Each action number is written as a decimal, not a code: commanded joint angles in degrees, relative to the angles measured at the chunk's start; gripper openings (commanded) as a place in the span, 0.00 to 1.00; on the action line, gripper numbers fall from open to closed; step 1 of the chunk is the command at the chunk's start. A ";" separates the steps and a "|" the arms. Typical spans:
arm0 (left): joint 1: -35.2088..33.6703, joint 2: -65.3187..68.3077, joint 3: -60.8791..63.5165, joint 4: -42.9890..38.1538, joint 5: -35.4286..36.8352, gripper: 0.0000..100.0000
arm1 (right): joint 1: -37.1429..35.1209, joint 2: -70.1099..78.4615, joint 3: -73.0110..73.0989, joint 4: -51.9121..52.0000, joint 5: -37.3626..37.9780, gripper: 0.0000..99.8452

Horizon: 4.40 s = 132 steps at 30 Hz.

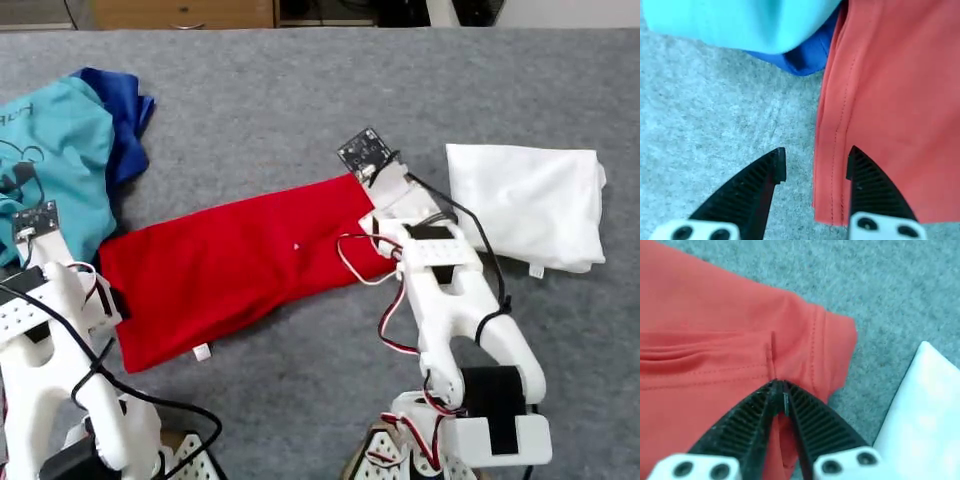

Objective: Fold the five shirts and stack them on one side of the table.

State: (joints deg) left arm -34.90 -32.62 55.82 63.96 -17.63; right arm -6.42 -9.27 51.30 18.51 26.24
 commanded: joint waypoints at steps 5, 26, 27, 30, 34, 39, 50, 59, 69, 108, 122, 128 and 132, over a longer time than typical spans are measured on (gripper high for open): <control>1.58 -0.40 1.05 -5.89 3.34 0.21 | -0.66 -1.54 -0.13 -1.23 0.79 0.00; 8.09 18.24 -1.32 -13.45 3.43 0.11 | -0.31 -1.54 -0.13 -1.05 0.62 0.00; 8.53 18.68 -1.85 -12.84 2.37 0.10 | -0.31 -1.54 -0.13 -1.05 0.62 0.00; 9.93 19.56 -2.02 -12.75 1.93 0.03 | -0.31 -1.63 -0.13 -0.97 0.53 0.00; 11.16 19.56 -2.02 -12.84 2.02 0.02 | -0.31 -1.63 -0.13 -1.05 0.53 0.00; 11.52 19.56 -2.20 -13.89 2.02 0.02 | -0.31 -1.63 -0.13 -1.05 0.53 0.00; 26.11 6.29 -21.01 3.08 5.27 0.02 | 2.86 -4.18 -0.84 -4.22 -8.88 0.00; 51.43 11.74 -35.78 6.59 18.29 0.02 | 9.19 -5.41 -6.55 -16.44 -22.42 0.00; 64.88 34.86 -62.95 6.86 19.52 0.02 | 21.14 1.80 -20.70 -12.40 -11.96 0.00; 60.84 74.42 -138.55 32.35 32.18 0.15 | 26.68 9.80 -38.20 5.19 -3.43 0.03; 31.65 63.25 -108.84 37.01 21.01 0.02 | -3.91 23.52 -65.01 48.44 3.78 0.02; 33.58 41.45 -72.09 26.20 20.84 0.02 | -9.19 45.67 -85.76 59.34 5.45 0.02; 33.32 31.96 -42.99 7.03 20.75 0.02 | -9.63 58.24 -104.75 69.71 5.45 0.02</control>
State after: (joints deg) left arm -1.93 7.56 -10.29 84.70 3.56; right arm -15.38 42.77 -38.02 81.54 31.16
